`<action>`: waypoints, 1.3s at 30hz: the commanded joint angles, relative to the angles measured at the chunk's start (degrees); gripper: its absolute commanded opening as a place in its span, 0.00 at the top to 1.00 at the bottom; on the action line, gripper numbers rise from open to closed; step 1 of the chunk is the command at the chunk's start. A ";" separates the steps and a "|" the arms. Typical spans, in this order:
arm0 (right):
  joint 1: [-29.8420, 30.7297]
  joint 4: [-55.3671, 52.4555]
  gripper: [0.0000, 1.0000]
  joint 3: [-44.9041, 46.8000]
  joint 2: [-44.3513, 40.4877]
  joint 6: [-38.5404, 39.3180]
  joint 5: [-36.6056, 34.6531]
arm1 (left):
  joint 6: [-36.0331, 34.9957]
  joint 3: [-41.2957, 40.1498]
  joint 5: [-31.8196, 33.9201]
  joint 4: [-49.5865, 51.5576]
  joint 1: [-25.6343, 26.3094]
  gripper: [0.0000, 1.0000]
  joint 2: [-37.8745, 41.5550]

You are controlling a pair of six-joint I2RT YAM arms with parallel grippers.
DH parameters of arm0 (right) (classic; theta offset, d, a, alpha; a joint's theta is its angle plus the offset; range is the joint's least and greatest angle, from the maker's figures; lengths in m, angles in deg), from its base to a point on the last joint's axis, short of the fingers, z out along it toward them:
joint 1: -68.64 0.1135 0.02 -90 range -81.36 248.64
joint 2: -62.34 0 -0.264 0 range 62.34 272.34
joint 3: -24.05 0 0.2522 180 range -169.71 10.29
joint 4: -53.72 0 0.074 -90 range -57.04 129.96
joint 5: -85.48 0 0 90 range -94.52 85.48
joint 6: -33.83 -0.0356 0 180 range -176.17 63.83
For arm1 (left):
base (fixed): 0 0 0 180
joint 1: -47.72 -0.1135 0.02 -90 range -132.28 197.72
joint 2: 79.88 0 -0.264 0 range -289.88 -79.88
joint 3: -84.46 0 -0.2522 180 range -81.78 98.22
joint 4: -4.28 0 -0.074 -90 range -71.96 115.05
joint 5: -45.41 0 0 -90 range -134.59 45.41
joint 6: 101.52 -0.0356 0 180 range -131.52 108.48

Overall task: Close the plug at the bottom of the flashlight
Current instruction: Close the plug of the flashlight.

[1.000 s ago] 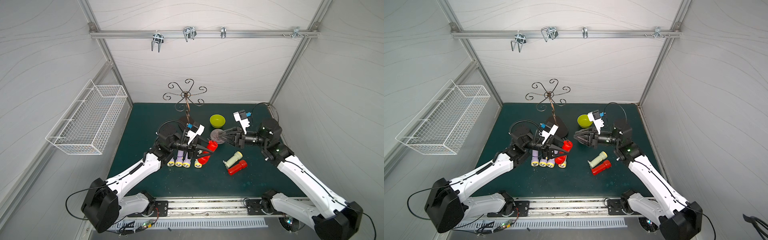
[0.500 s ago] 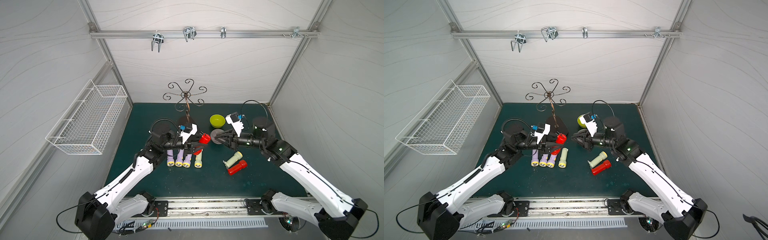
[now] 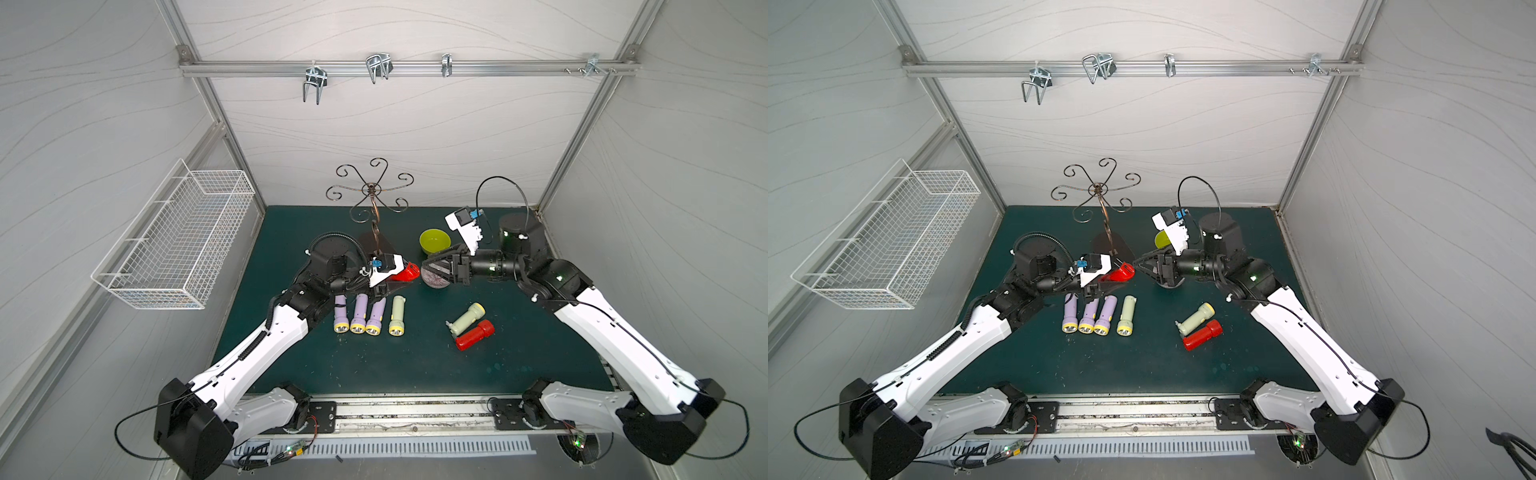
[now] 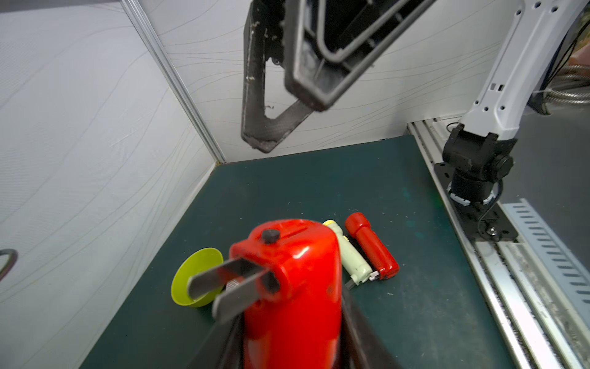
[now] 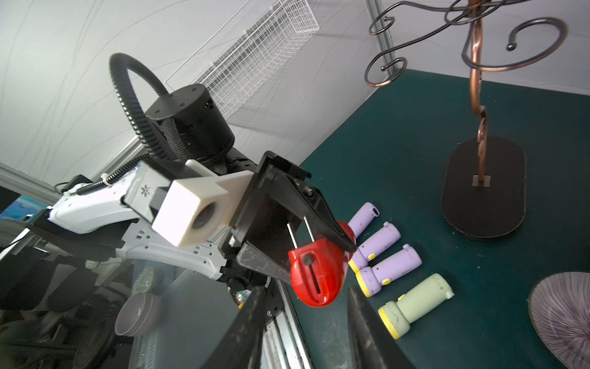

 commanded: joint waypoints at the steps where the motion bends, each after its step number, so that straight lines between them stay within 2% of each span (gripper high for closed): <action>1: -0.01 -2.83 0.56 -2.23 1.99 -4.95 4.21 | -5.14 0.66 1.87 -1.43 -0.05 1.00 1.32; 4: 0.01 -3.81 0.56 -2.72 3.49 -6.45 4.69 | -5.64 0.47 2.33 -1.42 -0.05 1.00 1.47; 11: 0.37 -2.84 0.49 -2.61 6.37 -9.21 4.68 | -6.68 0.25 2.86 -0.77 -0.05 1.00 1.56; 22: 0.36 0.47 0.49 -2.24 9.01 -12.50 5.96 | -7.50 0.14 2.51 -0.29 0.04 1.00 1.87; 34: 0.28 0.17 0.53 -1.92 9.82 -12.30 6.13 | -8.48 0.24 3.39 0.32 0.56 1.00 1.65; 39: 0.11 0.71 0.60 -0.49 10.14 -12.67 6.92 | -8.69 0.29 3.48 0.52 0.57 1.00 1.99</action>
